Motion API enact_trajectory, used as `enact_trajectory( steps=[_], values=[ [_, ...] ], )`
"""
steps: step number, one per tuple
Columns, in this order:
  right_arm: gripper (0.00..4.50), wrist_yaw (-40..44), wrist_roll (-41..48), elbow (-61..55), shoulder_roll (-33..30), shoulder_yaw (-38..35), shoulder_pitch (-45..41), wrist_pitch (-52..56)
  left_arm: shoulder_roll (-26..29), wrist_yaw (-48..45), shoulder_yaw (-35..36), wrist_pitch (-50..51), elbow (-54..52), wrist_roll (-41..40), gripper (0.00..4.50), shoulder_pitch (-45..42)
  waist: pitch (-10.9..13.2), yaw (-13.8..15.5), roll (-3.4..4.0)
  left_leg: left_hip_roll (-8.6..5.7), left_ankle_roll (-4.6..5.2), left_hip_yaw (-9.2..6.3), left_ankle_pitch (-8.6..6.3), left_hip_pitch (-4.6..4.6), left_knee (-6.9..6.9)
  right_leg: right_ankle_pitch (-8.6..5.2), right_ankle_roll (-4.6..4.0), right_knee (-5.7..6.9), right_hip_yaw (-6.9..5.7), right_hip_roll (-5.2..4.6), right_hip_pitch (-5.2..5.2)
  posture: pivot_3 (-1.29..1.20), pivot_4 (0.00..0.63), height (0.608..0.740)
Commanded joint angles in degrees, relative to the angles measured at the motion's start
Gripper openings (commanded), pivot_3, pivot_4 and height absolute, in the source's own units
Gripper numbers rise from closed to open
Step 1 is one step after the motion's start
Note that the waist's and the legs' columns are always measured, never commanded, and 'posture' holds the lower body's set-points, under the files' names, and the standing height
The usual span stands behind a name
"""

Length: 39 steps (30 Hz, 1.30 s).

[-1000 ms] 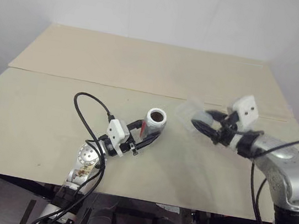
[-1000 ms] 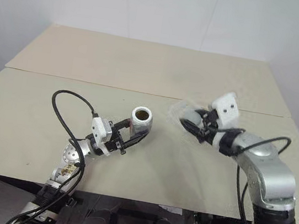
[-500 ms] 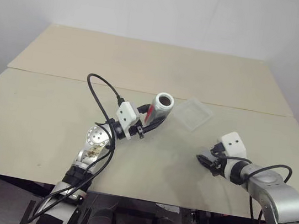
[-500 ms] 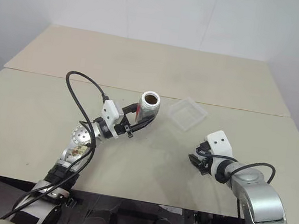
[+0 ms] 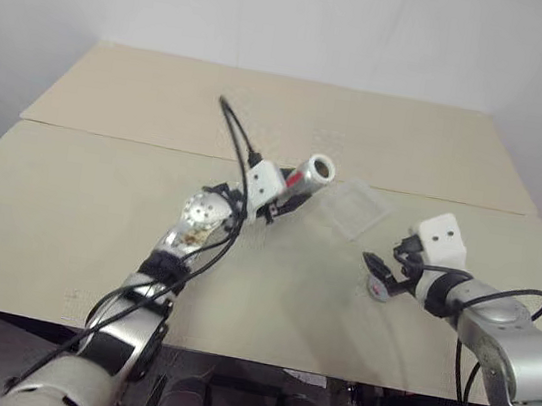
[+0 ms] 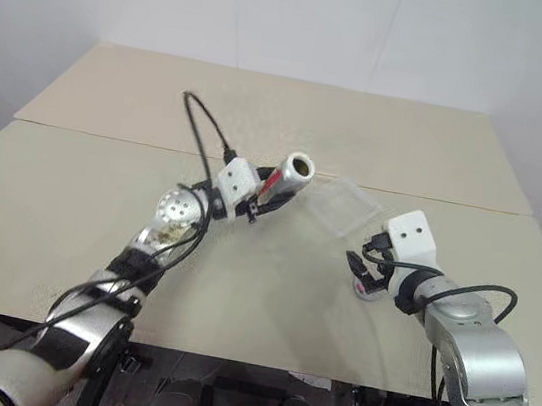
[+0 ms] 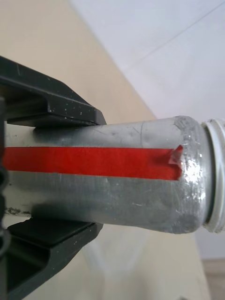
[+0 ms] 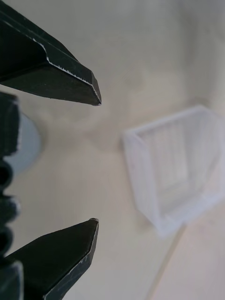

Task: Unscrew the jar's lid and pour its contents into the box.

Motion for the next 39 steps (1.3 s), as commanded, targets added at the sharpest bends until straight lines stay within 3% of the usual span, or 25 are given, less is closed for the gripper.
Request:
enact_trajectory(
  steps=[1,3,6,11,16,20,33,37,39],
  values=[
    [4.47,-1.0,-0.8,-2.2,0.5,-1.8,-0.6,-1.1,-1.5,6.9,-2.5,-3.2,9.1,6.2,2.12,-8.2,0.0,0.0,-0.02,-0.02,0.01,-0.01,-0.01,-0.03,-0.01,-0.01,0.02,-0.02,-0.01,-0.01,-0.01,0.00,0.150,0.740],
    [4.47,-0.4,-0.5,-3.4,0.6,-2.2,0.0,-1.1,-1.6,12.3,-5.9,-4.6,14.2,11.9,2.12,-12.9,0.0,0.0,-0.03,-0.08,0.03,-0.04,-0.02,-0.08,0.00,-0.02,0.06,-0.02,-0.03,-0.06,-0.03,0.00,0.150,0.740],
    [4.47,-1.1,-1.0,-5.2,1.0,-2.3,0.7,-1.3,-1.5,25.9,-16.9,-5.8,20.0,26.6,2.12,-20.6,0.0,0.0,-0.06,-0.16,0.04,-0.07,-0.02,-0.09,-0.02,-0.03,0.10,-0.01,-0.03,-0.11,-0.05,0.00,0.150,0.740],
    [4.47,-2.5,-1.0,-7.6,2.8,-3.7,1.6,0.1,-4.7,44.2,-31.2,-0.6,25.6,43.5,2.12,-29.6,0.1,0.1,-0.09,-0.25,0.04,-0.13,-0.03,-0.15,-0.01,-0.08,0.19,0.01,-0.03,-0.18,-0.07,0.00,0.150,0.740],
    [4.47,-3.8,-0.8,-11.2,4.3,-5.1,3.3,1.5,-8.1,53.7,-42.9,5.5,28.4,56.1,2.12,-33.2,0.1,0.0,-0.09,-0.29,0.05,-0.13,-0.04,-0.27,-0.01,-0.11,0.24,0.03,-0.03,-0.22,-0.20,0.00,0.150,0.740],
    [4.47,-5.5,-0.8,-14.1,6.2,-5.2,3.9,3.3,-10.4,55.1,-49.9,8.4,29.6,63.4,2.12,-33.9,0.1,-0.1,-0.09,-0.29,0.05,-0.12,-0.03,-0.33,0.00,-0.11,0.23,0.11,-0.01,-0.22,-0.31,0.00,0.150,0.740],
    [4.47,-8.4,-1.1,-18.6,9.2,-6.2,5.7,6.7,-11.5,53.6,-48.7,9.4,30.1,64.2,2.12,-33.9,0.1,-0.1,-0.09,-0.32,0.05,-0.12,-0.03,-0.39,0.03,-0.10,0.22,0.14,-0.01,-0.28,-0.36,0.00,0.150,0.740],
    [4.47,-8.3,-1.5,-17.7,8.8,-5.3,5.5,6.1,-10.9,51.7,-45.7,9.6,30.2,62.0,2.12,-33.5,0.1,-0.1,-0.09,-0.33,0.05,-0.12,-0.03,-0.39,0.04,-0.10,0.23,0.17,-0.01,-0.28,-0.36,0.00,0.150,0.740],
    [4.47,-8.3,-1.7,-17.3,8.5,-4.8,5.3,5.8,-10.8,48.2,-40.8,9.1,30.1,57.4,2.12,-32.9,0.1,-0.1,-0.09,-0.33,0.05,-0.12,-0.03,-0.39,0.06,-0.10,0.23,0.19,-0.01,-0.28,-0.36,0.00,0.150,0.740]
  ],
)
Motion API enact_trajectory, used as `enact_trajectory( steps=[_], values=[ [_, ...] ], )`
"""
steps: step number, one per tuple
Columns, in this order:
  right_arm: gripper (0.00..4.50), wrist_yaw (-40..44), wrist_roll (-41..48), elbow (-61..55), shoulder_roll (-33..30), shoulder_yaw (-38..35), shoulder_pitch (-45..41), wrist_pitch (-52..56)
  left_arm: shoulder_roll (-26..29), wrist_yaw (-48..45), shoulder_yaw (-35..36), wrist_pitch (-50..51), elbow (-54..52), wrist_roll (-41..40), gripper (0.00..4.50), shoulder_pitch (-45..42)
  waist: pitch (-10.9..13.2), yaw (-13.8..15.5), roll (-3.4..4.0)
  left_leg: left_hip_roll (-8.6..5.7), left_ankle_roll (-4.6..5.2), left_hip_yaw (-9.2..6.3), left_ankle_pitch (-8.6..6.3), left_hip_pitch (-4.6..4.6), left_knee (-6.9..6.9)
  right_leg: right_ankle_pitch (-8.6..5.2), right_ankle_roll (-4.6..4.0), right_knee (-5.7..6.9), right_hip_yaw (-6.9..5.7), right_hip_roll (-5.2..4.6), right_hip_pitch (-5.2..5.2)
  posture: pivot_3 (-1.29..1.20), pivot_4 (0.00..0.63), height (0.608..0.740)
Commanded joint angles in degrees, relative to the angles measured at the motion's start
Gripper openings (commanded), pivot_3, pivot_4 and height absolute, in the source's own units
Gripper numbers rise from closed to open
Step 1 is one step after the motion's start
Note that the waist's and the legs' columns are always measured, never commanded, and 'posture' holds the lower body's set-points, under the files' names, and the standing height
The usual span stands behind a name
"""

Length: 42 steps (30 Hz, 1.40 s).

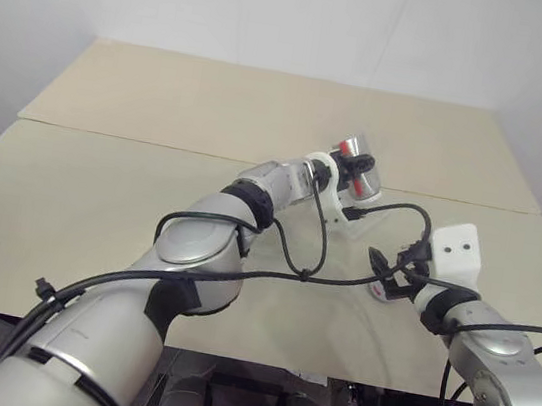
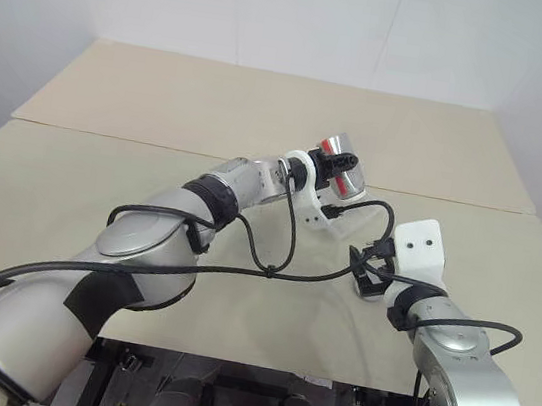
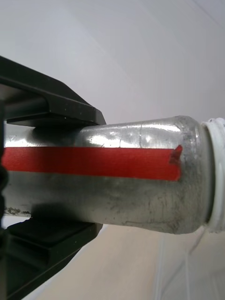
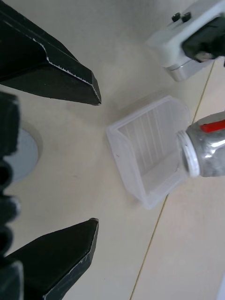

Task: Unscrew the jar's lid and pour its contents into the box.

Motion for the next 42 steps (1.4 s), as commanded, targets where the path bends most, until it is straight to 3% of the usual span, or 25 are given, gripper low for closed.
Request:
enact_trajectory(
  steps=[1,2,6,8,12,16,19,27,33,42],
  values=[
    [4.47,-0.2,-1.2,-1.3,-0.9,0.1,-0.9,-1.1,0.3,-4.7,7.4,0.6,-0.5,-7.4,2.12,-0.3,0.0,0.0,0.00,0.00,0.00,0.00,0.00,0.00,0.02,0.00,0.00,0.02,0.00,0.00,0.00,0.00,0.150,0.740],
    [4.47,-0.1,-1.4,-1.2,-1.0,0.3,-1.0,-1.2,0.4,-6.5,9.7,0.1,-0.5,-9.6,2.12,0.1,0.0,0.0,0.00,0.00,0.00,0.00,0.00,0.00,0.03,0.00,0.00,0.03,0.00,0.00,0.00,0.00,0.150,0.740],
    [4.47,0.5,-1.5,-0.6,-1.0,0.2,-1.5,-1.6,-1.1,-25.2,38.9,4.2,-1.7,-38.1,2.12,4.3,0.0,-0.2,0.02,0.03,0.00,0.00,0.00,0.02,0.09,0.00,-0.01,0.09,0.00,0.00,0.00,0.00,0.150,0.740],
    [4.47,0.9,-1.5,-0.4,-1.0,0.2,-1.9,-1.7,-1.5,-31.0,48.9,7.9,-2.2,-47.1,2.12,5.4,0.0,-0.2,0.02,0.04,0.01,-0.01,0.01,0.02,0.15,0.01,-0.02,0.15,-0.01,0.00,0.00,0.00,0.150,0.740],
    [4.47,1.7,-1.5,0.3,-1.4,0.8,-2.6,-2.0,-0.4,-35.0,54.0,10.3,-2.7,-50.4,2.12,6.5,0.0,-0.2,0.02,-0.01,0.01,-0.06,0.01,0.03,0.20,0.01,-0.01,0.18,-0.02,0.01,0.07,0.00,0.150,0.740],
    [4.47,1.7,-1.8,0.8,-1.5,1.4,-2.7,-2.4,0.2,-34.9,53.6,10.0,-2.8,-49.1,2.12,6.6,0.0,-0.1,0.02,-0.05,0.01,-0.12,0.01,0.05,0.20,0.02,0.00,0.14,-0.05,0.00,0.15,0.00,0.150,0.740],
    [4.47,1.7,-1.9,0.6,-1.4,1.5,-2.4,-2.4,0.6,-31.3,49.9,8.3,-2.8,-44.8,2.12,6.0,0.0,0.0,0.03,-0.06,0.01,-0.13,0.01,0.05,0.21,0.02,0.01,0.14,-0.05,-0.01,0.16,0.00,0.150,0.740],
    [4.47,0.3,-2.9,-1.3,-0.4,2.1,-0.9,-1.6,3.0,-9.6,17.0,3.1,-1.4,-12.5,2.12,-0.6,0.0,0.1,0.02,-0.08,0.01,-0.13,0.01,0.05,0.21,0.02,0.02,0.14,-0.05,0.00,0.16,0.00,0.150,0.740],
    [4.47,-2.1,-3.9,-4.5,1.8,3.1,1.5,-0.4,0.6,-3.6,2.3,3.4,-0.3,0.9,2.12,-3.8,0.0,0.1,0.02,-0.08,0.02,-0.11,0.00,0.04,0.21,0.00,0.04,0.10,-0.04,-0.02,0.16,0.00,0.150,0.740],
    [4.47,-5.8,-5.7,-10.6,5.7,3.2,7.0,2.4,-1.9,-4.5,-2.2,4.8,0.2,4.9,2.12,-5.4,0.0,0.0,0.02,-0.06,0.02,-0.10,0.00,0.01,0.21,0.00,0.04,0.15,-0.02,-0.02,0.07,0.00,0.150,0.740]
  ],
)
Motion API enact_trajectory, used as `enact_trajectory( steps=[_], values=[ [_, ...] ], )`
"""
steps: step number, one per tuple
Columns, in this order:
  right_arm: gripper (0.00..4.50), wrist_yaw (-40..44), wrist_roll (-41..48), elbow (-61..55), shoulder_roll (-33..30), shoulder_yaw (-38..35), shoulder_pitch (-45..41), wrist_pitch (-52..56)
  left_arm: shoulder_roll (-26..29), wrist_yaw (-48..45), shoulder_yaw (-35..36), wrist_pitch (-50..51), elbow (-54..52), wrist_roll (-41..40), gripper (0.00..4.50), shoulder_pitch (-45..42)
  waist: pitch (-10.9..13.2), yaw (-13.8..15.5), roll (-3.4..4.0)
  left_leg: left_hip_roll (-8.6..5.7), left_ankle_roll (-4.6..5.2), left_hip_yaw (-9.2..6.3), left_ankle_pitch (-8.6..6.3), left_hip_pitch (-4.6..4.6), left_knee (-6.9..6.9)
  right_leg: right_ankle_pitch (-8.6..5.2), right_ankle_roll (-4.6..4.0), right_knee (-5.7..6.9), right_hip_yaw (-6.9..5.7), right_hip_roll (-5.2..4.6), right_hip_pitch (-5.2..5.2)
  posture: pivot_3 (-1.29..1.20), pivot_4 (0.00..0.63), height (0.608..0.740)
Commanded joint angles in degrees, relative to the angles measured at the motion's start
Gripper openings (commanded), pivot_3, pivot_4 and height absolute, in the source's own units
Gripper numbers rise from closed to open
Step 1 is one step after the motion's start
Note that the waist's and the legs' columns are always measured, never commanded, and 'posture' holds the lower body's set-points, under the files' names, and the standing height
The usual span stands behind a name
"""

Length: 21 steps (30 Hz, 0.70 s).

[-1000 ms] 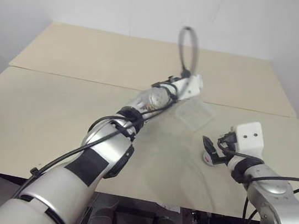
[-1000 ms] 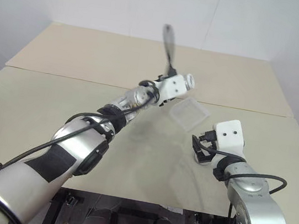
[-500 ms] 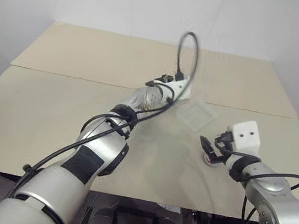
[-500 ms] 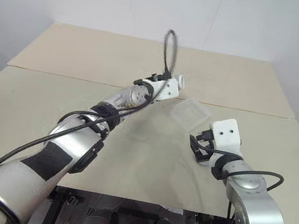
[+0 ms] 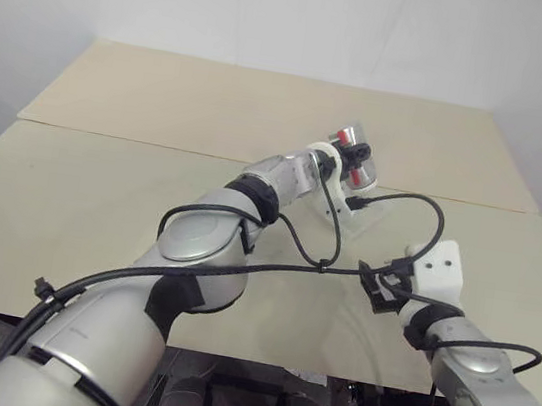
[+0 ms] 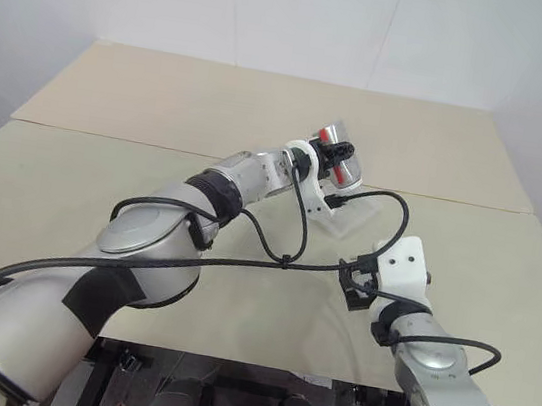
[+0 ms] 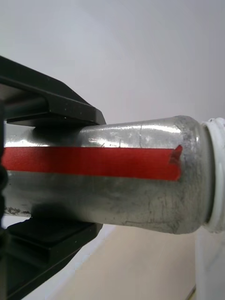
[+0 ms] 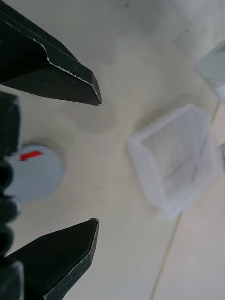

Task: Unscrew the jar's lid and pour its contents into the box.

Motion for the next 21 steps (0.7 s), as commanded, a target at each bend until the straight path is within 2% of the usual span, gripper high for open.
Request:
enact_trajectory(
  steps=[1,8,11,13,15,18,21],
  values=[
    [4.47,-1.4,-1.2,-4.7,0.9,-1.4,1.3,1.0,-0.9,0.3,-0.3,1.4,0.0,0.2,2.12,-3.0,0.0,0.0,0.00,0.00,0.00,-0.01,0.00,0.00,0.00,0.00,0.00,-0.01,0.00,0.00,0.01,0.00,0.150,0.740],
    [4.47,-1.5,-2.1,-5.0,1.1,-1.3,1.2,1.6,-0.9,-0.2,-0.8,1.3,0.1,0.9,2.12,-3.1,0.0,0.0,0.00,-0.01,0.00,0.00,0.00,0.00,0.00,0.00,0.00,0.00,0.00,-0.02,0.01,0.00,0.150,0.740],
    [4.47,-1.4,-2.8,-3.9,-0.1,-0.3,1.1,1.1,-0.6,-2.0,3.0,1.2,0.0,-2.9,2.12,-2.4,0.0,0.0,0.00,-0.01,0.00,0.00,0.00,-0.01,0.00,0.00,0.01,0.00,0.00,-0.02,0.01,0.00,0.150,0.740],
    [4.47,-1.1,-2.7,-3.3,-0.1,-0.4,0.5,0.7,-0.6,-6.0,11.1,1.2,-0.2,-10.7,2.12,-1.1,0.0,0.0,0.00,-0.01,0.00,0.00,0.00,-0.01,0.01,0.00,0.00,-0.01,0.00,-0.02,0.01,0.00,0.150,0.740],
    [4.47,-1.0,-2.6,-2.8,0.1,-0.5,0.1,0.4,-1.1,-11.9,24.2,2.6,-0.7,-23.1,2.12,0.9,0.0,0.0,0.00,0.00,0.00,-0.01,0.00,0.00,0.01,0.00,0.00,-0.01,-0.01,-0.02,0.01,0.00,0.150,0.740],
    [4.47,-0.7,-2.5,-2.2,0.2,-0.6,-0.5,0.2,-0.3,-14.4,31.9,2.9,-1.2,-29.5,2.12,3.0,0.0,-0.1,0.01,0.00,0.01,0.00,0.00,0.03,0.02,0.00,0.00,0.03,0.00,-0.03,0.03,0.00,0.150,0.740],
    [4.47,0.0,-2.2,-1.2,-0.1,-0.4,-1.2,-0.3,-0.2,-16.9,45.8,5.3,-2.0,-42.3,2.12,5.2,0.0,-0.2,0.01,0.00,0.01,-0.01,0.00,0.05,0.04,0.00,0.00,0.06,0.00,-0.03,0.04,0.00,0.150,0.740]
  ],
)
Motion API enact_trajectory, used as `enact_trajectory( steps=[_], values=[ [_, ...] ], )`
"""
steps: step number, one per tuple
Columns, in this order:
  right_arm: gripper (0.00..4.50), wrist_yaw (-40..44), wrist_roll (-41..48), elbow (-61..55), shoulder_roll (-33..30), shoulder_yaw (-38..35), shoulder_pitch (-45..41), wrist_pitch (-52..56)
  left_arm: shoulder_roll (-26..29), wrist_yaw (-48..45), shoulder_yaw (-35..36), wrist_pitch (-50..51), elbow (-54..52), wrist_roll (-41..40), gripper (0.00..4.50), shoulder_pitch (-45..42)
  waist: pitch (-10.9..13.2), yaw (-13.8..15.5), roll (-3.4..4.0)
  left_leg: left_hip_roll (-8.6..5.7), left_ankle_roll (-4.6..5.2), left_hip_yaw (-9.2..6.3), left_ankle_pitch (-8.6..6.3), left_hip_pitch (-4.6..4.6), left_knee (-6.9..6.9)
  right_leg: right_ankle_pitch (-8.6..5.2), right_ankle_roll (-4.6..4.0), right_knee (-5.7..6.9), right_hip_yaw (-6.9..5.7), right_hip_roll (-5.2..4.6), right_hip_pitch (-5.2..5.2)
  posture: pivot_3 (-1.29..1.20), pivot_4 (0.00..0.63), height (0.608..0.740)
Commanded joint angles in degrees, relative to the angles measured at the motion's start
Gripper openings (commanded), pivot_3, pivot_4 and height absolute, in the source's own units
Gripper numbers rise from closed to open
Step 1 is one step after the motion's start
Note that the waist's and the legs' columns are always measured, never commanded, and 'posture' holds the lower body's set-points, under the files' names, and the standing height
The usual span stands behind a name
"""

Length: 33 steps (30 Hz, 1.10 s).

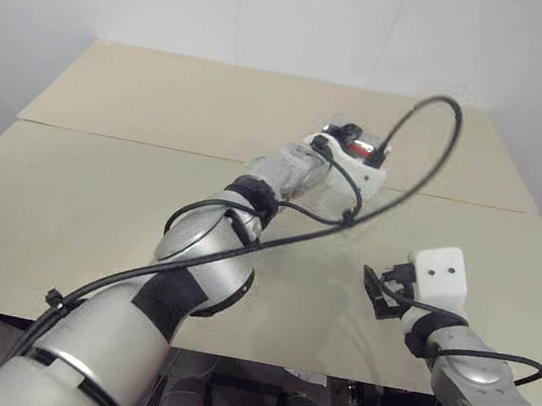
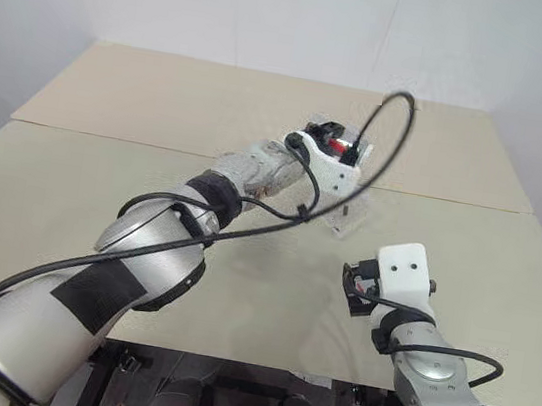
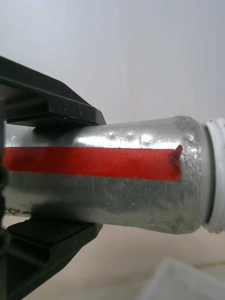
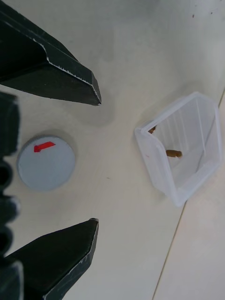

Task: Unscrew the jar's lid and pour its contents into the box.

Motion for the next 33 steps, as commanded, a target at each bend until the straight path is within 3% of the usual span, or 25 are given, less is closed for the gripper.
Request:
enact_trajectory(
  steps=[1,8,18,26,33],
  values=[
    [4.47,0.9,-0.5,0.1,-0.5,-0.7,-1.6,-2.1,0.7,-1.9,13.3,2.4,-2.0,-12.8,2.12,0.7,0.0,-0.1,0.00,0.00,0.00,0.00,0.00,0.00,0.02,0.00,0.00,0.01,0.00,0.00,0.00,0.00,0.150,0.740],
    [4.47,2.6,-0.6,2.4,-1.8,-0.6,-3.3,-3.3,1.6,-6.3,30.2,0.5,-3.5,-28.4,2.12,3.2,0.0,0.2,0.01,-0.02,0.00,-0.06,0.00,0.02,0.04,0.01,0.01,-0.01,-0.06,0.00,0.10,0.00,0.150,0.740],
    [4.47,5.0,-0.9,8.1,-3.3,1.9,-7.1,-7.8,1.9,-21.0,40.7,-7.4,-9.6,-43.9,2.12,14.3,0.0,-0.4,0.03,-0.01,0.00,-0.05,0.00,0.25,0.05,0.02,0.00,0.00,-0.03,0.01,0.27,0.00,0.150,0.740],
    [4.47,6.9,-1.0,11.6,-4.3,4.4,-9.3,-10.7,1.8,-20.6,36.3,-13.1,-18.4,-43.6,2.12,29.1,0.0,-0.6,0.04,-0.01,0.00,-0.05,0.00,0.30,0.05,0.03,-0.01,0.03,-0.02,0.00,0.31,0.00,0.150,0.740],
    [4.47,8.1,-1.3,14.1,-4.6,5.6,-10.2,-12.7,1.9,-16.8,33.0,-16.5,-22.4,-42.7,2.12,36.5,0.0,-0.4,0.05,-0.01,0.00,-0.04,0.00,0.33,0.05,0.04,-0.01,0.02,-0.02,0.00,0.34,0.00,0.150,0.740]
  ],
)
